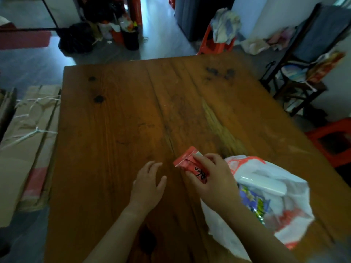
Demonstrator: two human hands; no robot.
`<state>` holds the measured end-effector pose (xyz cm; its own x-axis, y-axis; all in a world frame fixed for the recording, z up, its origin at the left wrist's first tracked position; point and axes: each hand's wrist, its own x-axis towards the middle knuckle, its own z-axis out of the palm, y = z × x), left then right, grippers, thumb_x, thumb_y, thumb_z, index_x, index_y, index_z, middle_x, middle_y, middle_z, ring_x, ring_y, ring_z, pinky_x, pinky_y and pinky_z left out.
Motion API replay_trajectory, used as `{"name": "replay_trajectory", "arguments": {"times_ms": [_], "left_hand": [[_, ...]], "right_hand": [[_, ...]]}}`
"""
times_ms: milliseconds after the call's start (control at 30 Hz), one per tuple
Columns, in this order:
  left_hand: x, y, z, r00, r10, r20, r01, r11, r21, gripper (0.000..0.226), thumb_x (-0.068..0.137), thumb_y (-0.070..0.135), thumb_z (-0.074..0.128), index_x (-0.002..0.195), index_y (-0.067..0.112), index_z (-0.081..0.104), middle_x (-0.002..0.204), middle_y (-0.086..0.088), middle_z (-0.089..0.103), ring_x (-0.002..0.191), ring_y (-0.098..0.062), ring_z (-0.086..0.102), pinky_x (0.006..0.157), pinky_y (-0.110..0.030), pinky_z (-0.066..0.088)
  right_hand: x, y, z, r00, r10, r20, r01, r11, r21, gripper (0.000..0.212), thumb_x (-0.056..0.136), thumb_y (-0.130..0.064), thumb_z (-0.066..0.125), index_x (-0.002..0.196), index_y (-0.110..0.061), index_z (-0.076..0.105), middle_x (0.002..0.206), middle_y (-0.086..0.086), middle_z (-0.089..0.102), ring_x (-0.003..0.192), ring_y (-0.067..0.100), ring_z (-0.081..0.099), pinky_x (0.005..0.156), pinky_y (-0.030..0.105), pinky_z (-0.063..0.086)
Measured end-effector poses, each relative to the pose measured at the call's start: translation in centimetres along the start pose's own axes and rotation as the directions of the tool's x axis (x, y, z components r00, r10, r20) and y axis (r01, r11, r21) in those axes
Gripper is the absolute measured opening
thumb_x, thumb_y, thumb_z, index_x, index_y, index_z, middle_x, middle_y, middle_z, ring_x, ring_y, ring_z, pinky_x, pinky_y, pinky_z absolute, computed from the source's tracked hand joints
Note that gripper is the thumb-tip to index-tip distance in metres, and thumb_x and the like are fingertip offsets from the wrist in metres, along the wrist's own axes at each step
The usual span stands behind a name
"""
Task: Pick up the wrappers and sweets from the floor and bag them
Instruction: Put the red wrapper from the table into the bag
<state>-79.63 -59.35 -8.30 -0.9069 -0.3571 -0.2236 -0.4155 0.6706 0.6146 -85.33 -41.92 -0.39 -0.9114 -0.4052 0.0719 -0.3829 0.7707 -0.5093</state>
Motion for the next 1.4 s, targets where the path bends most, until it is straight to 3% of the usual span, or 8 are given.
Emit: {"name": "replay_trajectory", "arguments": {"times_ms": [167,400,633,800,1000,1100,1200,1400], "left_hand": [[-3.0,7.4,2.8,0.995,0.096,0.021,-0.093,0.991,-0.099,0.042,0.092,0.034,0.049,0.133,0.027,0.041,0.14,0.003,0.042,0.125,-0.011,0.041,0.101,-0.031,0.041],[-6.5,14.1,7.4,0.986,0.16,0.038,-0.148,0.964,-0.221,0.026,0.091,0.045,0.047,0.115,0.035,0.049,0.114,0.012,0.051,0.103,-0.005,0.053,0.079,-0.019,0.045],[-9.7,16.4,9.2,0.986,0.133,-0.101,-0.144,0.983,-0.112,0.025,0.094,0.038,0.044,0.116,0.033,0.052,0.104,0.017,0.056,0.092,-0.002,0.056,0.067,-0.009,0.039],[-9.9,17.2,8.8,0.978,0.116,-0.174,-0.122,0.992,-0.025,0.029,0.093,0.041,0.043,0.116,0.03,0.057,0.108,0.012,0.063,0.092,-0.004,0.058,0.073,-0.021,0.047],[-9.4,18.2,7.4,0.972,0.166,-0.166,-0.154,0.985,0.082,0.025,0.093,0.037,0.046,0.116,0.031,0.056,0.109,0.01,0.063,0.092,-0.003,0.057,0.079,-0.024,0.049],[-9.2,18.1,7.2,0.974,0.204,-0.102,-0.194,0.976,0.094,0.029,0.093,0.037,0.045,0.12,0.028,0.053,0.114,0.005,0.061,0.094,-0.003,0.053,0.076,-0.018,0.043],[-9.4,18.5,7.1,0.938,0.346,-0.038,-0.334,0.926,0.176,0.044,0.091,0.042,0.042,0.129,0.021,0.047,0.125,-0.001,0.054,0.106,-0.008,0.046,0.085,-0.019,0.035],[-9.7,19.4,7.3,0.818,0.568,0.093,-0.574,0.791,0.214,0.064,0.084,0.062,0.027,0.132,0.023,0.043,0.137,-0.005,0.047,0.128,-0.022,0.041,0.101,-0.039,0.041]], "right_hand": [[-3.8,5.3,-6.1,0.991,0.115,-0.063,-0.111,0.992,0.068,0.05,0.081,-0.053,0.056,0.127,-0.036,0.048,0.123,-0.006,0.051,0.108,0.009,0.045,0.091,0.029,0.041],[-10.2,14.0,-9.7,0.958,0.287,-0.015,-0.283,0.952,0.114,0.051,0.082,-0.052,0.057,0.129,-0.036,0.045,0.132,-0.006,0.048,0.117,0.013,0.043,0.101,0.035,0.04],[-12.4,17.9,-9.5,0.966,0.189,0.179,-0.221,0.957,0.185,0.052,0.08,-0.048,0.062,0.128,-0.035,0.046,0.126,-0.011,0.048,0.111,0.003,0.039,0.101,0.028,0.04],[-10.2,18.6,-9.4,0.991,0.077,0.11,-0.096,0.98,0.177,0.044,0.079,-0.049,0.061,0.121,-0.037,0.052,0.123,-0.013,0.054,0.111,0.007,0.045,0.098,0.027,0.039],[-8.3,17.6,-8.5,0.988,0.02,0.15,-0.038,0.992,0.118,0.048,0.085,-0.048,0.052,0.131,-0.036,0.042,0.143,-0.008,0.04,0.131,0.013,0.034,0.11,0.033,0.025],[-9.5,17.5,-8.9,0.987,0.059,0.149,-0.077,0.99,0.116,0.052,0.086,-0.051,0.05,0.134,-0.035,0.038,0.144,-0.008,0.038,0.132,0.012,0.032,0.109,0.031,0.025],[-11.8,17.2,-9.6,0.982,0.151,0.113,-0.17,0.969,0.179,0.054,0.085,-0.058,0.046,0.133,-0.035,0.036,0.142,-0.01,0.037,0.13,0.01,0.034,0.108,0.032,0.032],[-17.9,15.9,-10.6,0.912,0.408,0.035,-0.409,0.905,0.116,0.061,0.087,-0.057,0.042,0.139,-0.029,0.029,0.152,-0.003,0.024,0.138,0.014,0.021,0.111,0.037,0.023]]}}
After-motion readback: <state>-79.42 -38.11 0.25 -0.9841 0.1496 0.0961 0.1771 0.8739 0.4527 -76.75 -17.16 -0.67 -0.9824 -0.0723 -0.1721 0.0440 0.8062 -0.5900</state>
